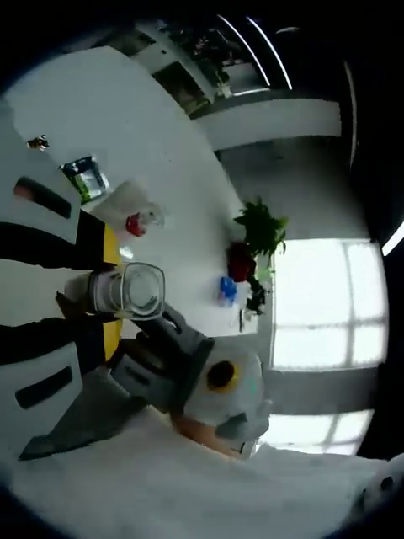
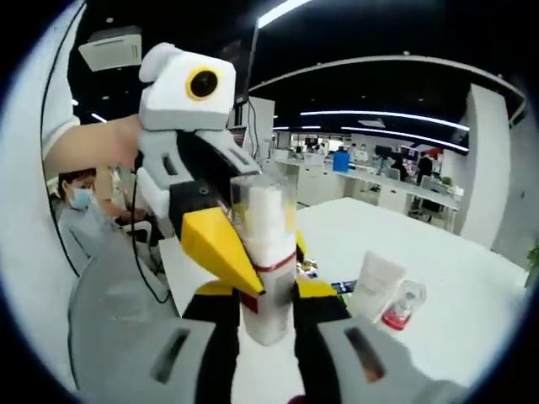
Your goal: Arrange the skincare products in the storage area until every visible bottle or jar stands upright without overlapping.
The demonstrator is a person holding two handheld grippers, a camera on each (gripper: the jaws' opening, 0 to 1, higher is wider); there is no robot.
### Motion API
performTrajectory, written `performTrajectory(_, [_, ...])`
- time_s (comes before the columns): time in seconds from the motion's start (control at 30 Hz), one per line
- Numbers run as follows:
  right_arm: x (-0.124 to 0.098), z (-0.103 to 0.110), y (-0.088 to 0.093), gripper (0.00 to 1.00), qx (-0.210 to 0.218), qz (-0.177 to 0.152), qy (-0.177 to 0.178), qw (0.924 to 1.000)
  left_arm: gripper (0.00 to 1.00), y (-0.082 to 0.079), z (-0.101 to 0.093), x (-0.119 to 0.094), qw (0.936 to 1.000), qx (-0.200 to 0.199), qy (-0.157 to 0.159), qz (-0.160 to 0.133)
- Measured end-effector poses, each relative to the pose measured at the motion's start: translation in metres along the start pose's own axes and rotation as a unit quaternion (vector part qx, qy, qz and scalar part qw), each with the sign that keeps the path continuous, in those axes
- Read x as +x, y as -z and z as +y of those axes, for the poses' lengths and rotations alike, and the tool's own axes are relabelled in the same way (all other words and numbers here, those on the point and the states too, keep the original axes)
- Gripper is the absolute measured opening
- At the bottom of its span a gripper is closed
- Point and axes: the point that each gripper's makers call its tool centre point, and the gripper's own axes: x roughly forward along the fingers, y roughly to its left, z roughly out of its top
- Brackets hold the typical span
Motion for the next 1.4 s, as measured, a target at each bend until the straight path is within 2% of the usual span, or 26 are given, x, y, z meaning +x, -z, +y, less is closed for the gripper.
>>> performTrajectory(0.23, [0.012, -0.007, 0.03, 0.24, 0.022, 0.027, 0.027, 0.999, 0.17, 0.024, 0.005, 0.02, 0.9986, 0.026, 0.02, 0.042])
performTrajectory(0.37, [0.018, -0.01, 0.046, 0.24, 0.029, 0.046, 0.029, 0.9981, 0.17, 0.038, 0.009, 0.03, 0.9972, 0.028, 0.03, 0.062])
performTrajectory(0.83, [0.039, -0.025, 0.103, 0.24, 0.047, 0.118, 0.054, 0.9904, 0.17, 0.079, 0.025, 0.063, 0.9947, 0.021, 0.05, 0.088])
performTrajectory(1.13, [0.048, -0.029, 0.117, 0.24, 0.048, 0.137, 0.063, 0.9874, 0.17, 0.094, 0.034, 0.074, 0.9942, 0.017, 0.055, 0.091])
performTrajectory(1.4, [0.051, -0.033, 0.127, 0.24, 0.042, 0.153, 0.068, 0.985, 0.17, 0.102, 0.036, 0.083, 0.9931, 0.033, 0.056, 0.098])
